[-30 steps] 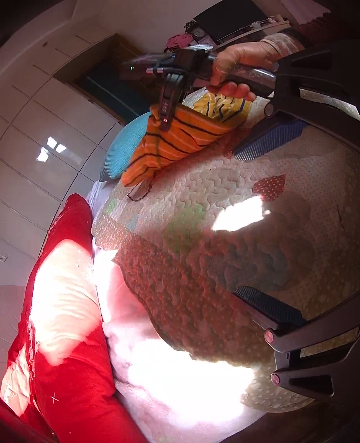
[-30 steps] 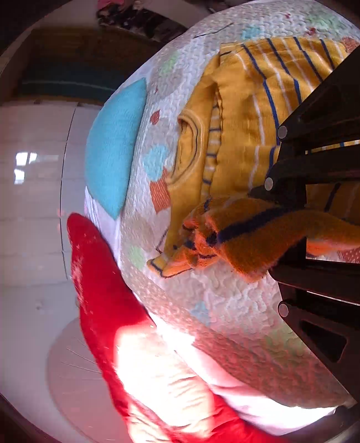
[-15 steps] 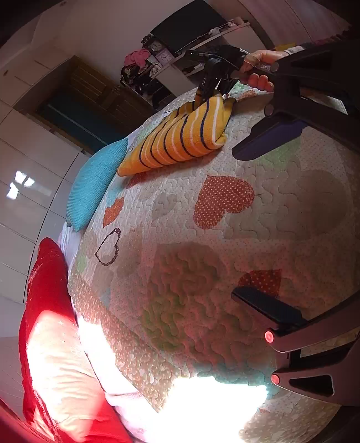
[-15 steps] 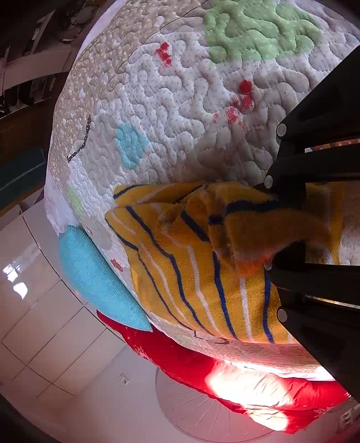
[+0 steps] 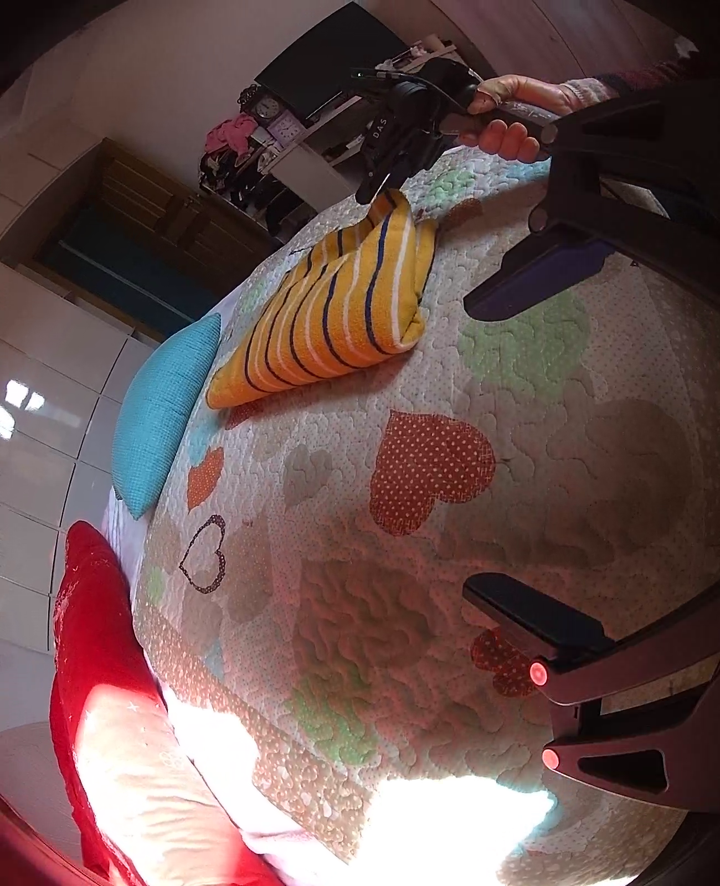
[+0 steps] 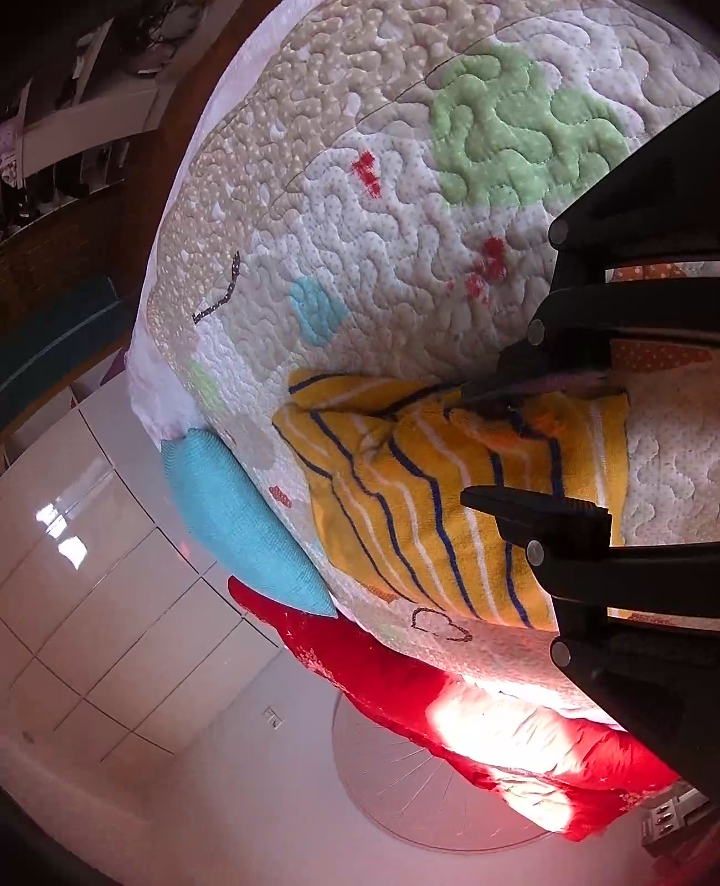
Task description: Fold small clothes
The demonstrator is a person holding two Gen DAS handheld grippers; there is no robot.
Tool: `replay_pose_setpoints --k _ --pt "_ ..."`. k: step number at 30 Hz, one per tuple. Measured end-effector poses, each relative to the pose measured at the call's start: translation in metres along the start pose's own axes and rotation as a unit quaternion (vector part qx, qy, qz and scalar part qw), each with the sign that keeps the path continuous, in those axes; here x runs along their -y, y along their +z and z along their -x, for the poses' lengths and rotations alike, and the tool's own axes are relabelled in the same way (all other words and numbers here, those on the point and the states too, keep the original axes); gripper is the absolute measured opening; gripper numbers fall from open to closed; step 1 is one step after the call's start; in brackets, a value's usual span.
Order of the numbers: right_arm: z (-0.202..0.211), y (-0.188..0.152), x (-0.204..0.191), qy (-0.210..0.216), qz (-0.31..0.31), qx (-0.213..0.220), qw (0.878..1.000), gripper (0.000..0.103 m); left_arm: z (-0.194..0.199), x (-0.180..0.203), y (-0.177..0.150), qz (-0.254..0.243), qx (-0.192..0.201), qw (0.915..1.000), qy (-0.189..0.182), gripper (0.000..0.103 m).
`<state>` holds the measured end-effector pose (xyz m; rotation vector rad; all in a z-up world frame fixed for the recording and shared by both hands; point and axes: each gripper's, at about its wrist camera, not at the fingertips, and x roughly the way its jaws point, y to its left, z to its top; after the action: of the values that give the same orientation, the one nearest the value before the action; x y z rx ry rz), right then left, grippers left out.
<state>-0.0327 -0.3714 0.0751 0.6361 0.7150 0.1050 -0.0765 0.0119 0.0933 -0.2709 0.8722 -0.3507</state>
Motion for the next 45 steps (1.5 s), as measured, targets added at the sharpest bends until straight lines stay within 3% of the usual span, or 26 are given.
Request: replay_pose_setpoints --k 2,5,10,12,13,15,16,18,24,25,27,28,30,32,36,37,39,40,42,45 --pt "-0.013 -0.009 0.002 -0.002 0.005 -0.033 0.999 0.007 0.003 0.010 0.002 -0.013 0.005 0.9999 -0.001 0.092" --pt "-0.027 -0.028 0.016 -0.043 0.008 -0.070 0.997 0.007 0.007 0.021 0.011 -0.030 0.012 0.9995 0.002 0.092" --pt "-0.016 -0.030 0.021 -0.024 0.008 -0.093 0.995 0.007 -0.025 0.032 0.047 -0.052 -0.012 0.9986 -0.002 0.092" --pt "-0.005 -0.021 0.016 -0.011 0.023 -0.077 0.997 0.008 -0.047 0.036 0.063 -0.055 -0.024 0.9981 -0.013 0.092" --pt "0.001 -0.014 0.015 -0.007 0.026 -0.062 0.998 0.013 -0.058 0.038 0.071 -0.057 -0.028 0.9977 -0.025 0.092" --pt "0.005 0.002 0.016 -0.007 0.018 -0.040 0.999 0.050 -0.082 0.042 0.087 -0.057 -0.039 0.9958 -0.060 0.092" --pt "0.004 0.011 0.017 -0.008 0.011 -0.028 1.000 0.075 -0.095 0.042 0.095 -0.052 -0.048 0.9943 -0.080 0.092" --pt "-0.008 0.029 0.018 0.001 0.001 -0.016 1.000 0.080 -0.125 0.043 0.108 -0.039 -0.070 0.9916 -0.101 0.093" --pt "-0.100 0.063 0.034 0.012 -0.024 -0.087 0.996 0.080 -0.219 0.055 0.127 -0.041 -0.159 0.9769 -0.137 0.094" --pt "-0.109 0.065 0.035 0.018 -0.030 -0.087 0.996 0.077 -0.231 0.060 0.127 -0.043 -0.171 0.9737 -0.144 0.094" --pt "-0.123 0.071 0.029 0.049 -0.041 -0.098 0.993 0.042 -0.243 0.066 0.125 -0.029 -0.185 0.9697 -0.157 0.094" --pt "-0.129 0.072 0.024 0.063 -0.054 -0.111 0.990 0.036 -0.241 0.069 0.126 -0.023 -0.184 0.9671 -0.174 0.092" --pt "-0.123 0.079 0.008 0.062 -0.043 -0.099 0.992 0.034 -0.228 0.073 0.133 -0.015 -0.168 0.9686 -0.183 0.072" --pt "-0.108 0.085 -0.006 0.103 -0.037 -0.083 0.991 0.031 -0.208 0.074 0.144 -0.022 -0.152 0.9694 -0.191 0.062" --pt "-0.087 0.090 -0.013 0.133 -0.035 -0.047 0.989 0.031 -0.176 0.073 0.165 -0.029 -0.131 0.9765 -0.169 0.065" --pt "-0.089 0.088 -0.009 0.117 -0.037 -0.048 0.991 0.034 -0.174 0.072 0.165 -0.031 -0.128 0.9800 -0.149 0.068" --pt "-0.101 0.080 0.001 0.030 -0.027 -0.065 0.997 0.040 -0.174 0.072 0.158 -0.051 -0.117 0.9887 -0.078 0.084" --pt "-0.105 0.075 0.008 -0.017 -0.013 -0.076 0.997 0.040 -0.178 0.069 0.151 -0.066 -0.116 0.9903 -0.038 0.084" --pt "-0.095 0.067 0.019 -0.015 -0.017 -0.071 0.997 0.040 -0.185 0.058 0.132 -0.081 -0.142 0.9865 0.006 0.085" --pt "-0.059 0.064 0.015 -0.014 -0.006 -0.035 0.999 0.040 -0.183 0.037 0.103 -0.054 -0.159 0.9858 -0.013 0.085"
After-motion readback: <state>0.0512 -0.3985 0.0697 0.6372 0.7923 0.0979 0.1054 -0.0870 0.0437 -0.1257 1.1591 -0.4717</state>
